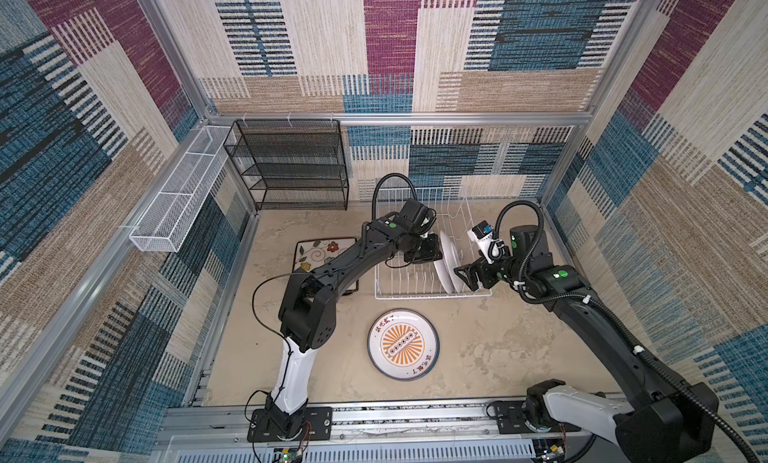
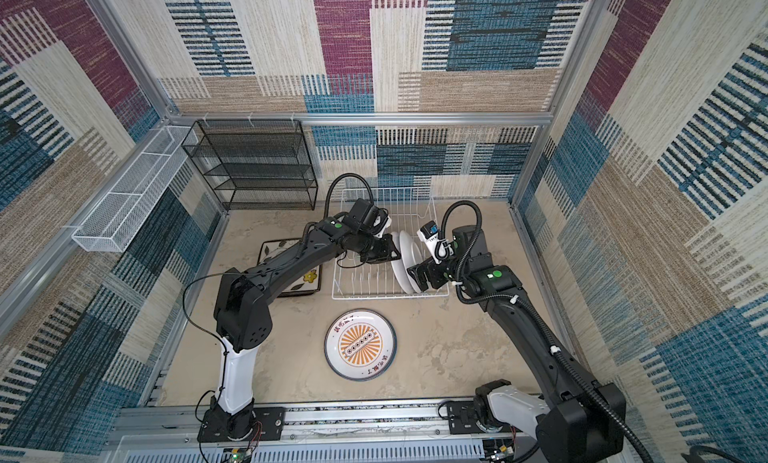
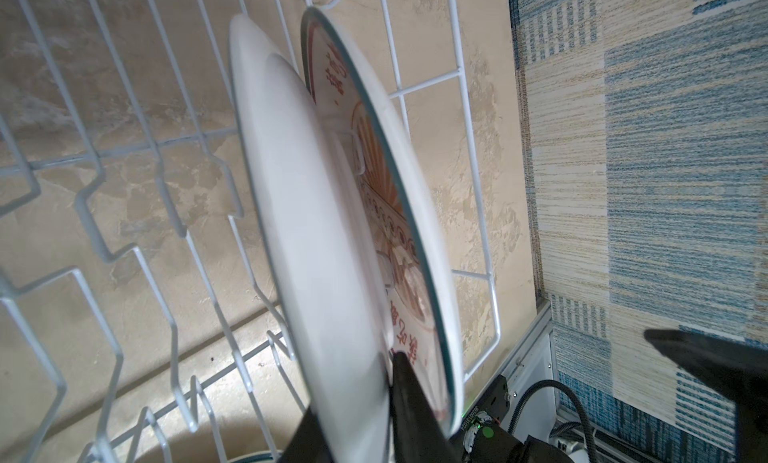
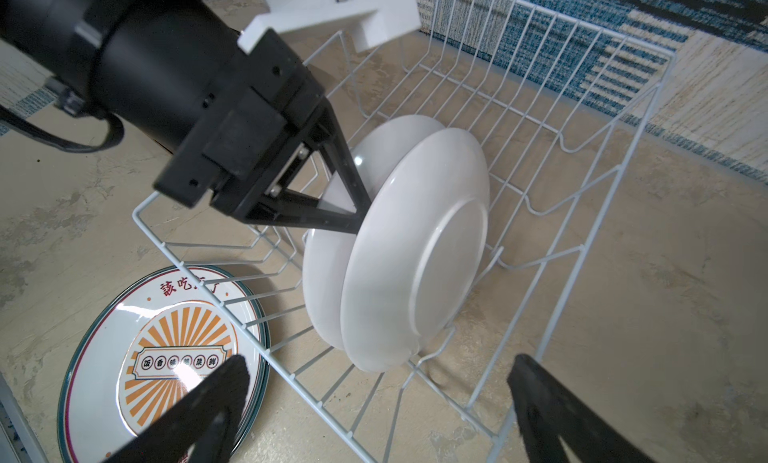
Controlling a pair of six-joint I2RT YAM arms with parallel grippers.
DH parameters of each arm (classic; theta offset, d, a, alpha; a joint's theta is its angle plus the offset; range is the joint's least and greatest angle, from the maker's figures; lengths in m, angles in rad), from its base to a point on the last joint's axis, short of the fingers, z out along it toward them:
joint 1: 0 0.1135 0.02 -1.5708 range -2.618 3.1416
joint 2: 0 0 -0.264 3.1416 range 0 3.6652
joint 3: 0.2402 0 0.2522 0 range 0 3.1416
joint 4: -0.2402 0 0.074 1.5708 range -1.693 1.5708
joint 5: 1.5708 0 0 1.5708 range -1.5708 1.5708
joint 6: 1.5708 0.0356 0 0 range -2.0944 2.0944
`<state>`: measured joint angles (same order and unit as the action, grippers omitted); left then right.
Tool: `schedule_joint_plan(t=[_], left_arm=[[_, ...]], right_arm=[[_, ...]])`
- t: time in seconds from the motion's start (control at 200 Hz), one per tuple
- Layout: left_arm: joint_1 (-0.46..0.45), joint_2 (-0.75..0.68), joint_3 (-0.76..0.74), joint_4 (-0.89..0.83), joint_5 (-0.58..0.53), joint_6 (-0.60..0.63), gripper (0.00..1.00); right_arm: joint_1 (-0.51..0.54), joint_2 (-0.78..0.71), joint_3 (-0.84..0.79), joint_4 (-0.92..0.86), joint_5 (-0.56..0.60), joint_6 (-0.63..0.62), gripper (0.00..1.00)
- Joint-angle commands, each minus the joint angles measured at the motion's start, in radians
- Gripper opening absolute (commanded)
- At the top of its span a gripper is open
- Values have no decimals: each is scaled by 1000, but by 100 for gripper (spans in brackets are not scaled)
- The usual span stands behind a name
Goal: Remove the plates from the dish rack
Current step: 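Grasp the top edge of the red-lettered plate in the rack with the left gripper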
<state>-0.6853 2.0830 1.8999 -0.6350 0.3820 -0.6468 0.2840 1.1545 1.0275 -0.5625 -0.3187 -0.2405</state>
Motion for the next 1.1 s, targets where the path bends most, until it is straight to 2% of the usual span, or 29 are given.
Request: schedule_joint_plan(t=[0.0, 0.245, 0.411, 0.746, 1.097], left_arm=[[3, 14, -8, -28, -16, -17, 17], [4, 8, -33, 16, 14, -67, 9], [5, 4, -48, 52, 47, -99, 0], [5, -22, -34, 73, 103, -138, 0], [7, -70, -20, 48, 112, -123, 0]], right_arm=[[-1, 9, 9, 33, 1, 0, 100], [-2, 26, 14, 39, 21, -1, 100], [-3, 33, 16, 58, 38, -2, 100], [-6, 40, 27, 62, 31, -2, 100], [-6, 20, 35, 61, 32, 10, 100]])
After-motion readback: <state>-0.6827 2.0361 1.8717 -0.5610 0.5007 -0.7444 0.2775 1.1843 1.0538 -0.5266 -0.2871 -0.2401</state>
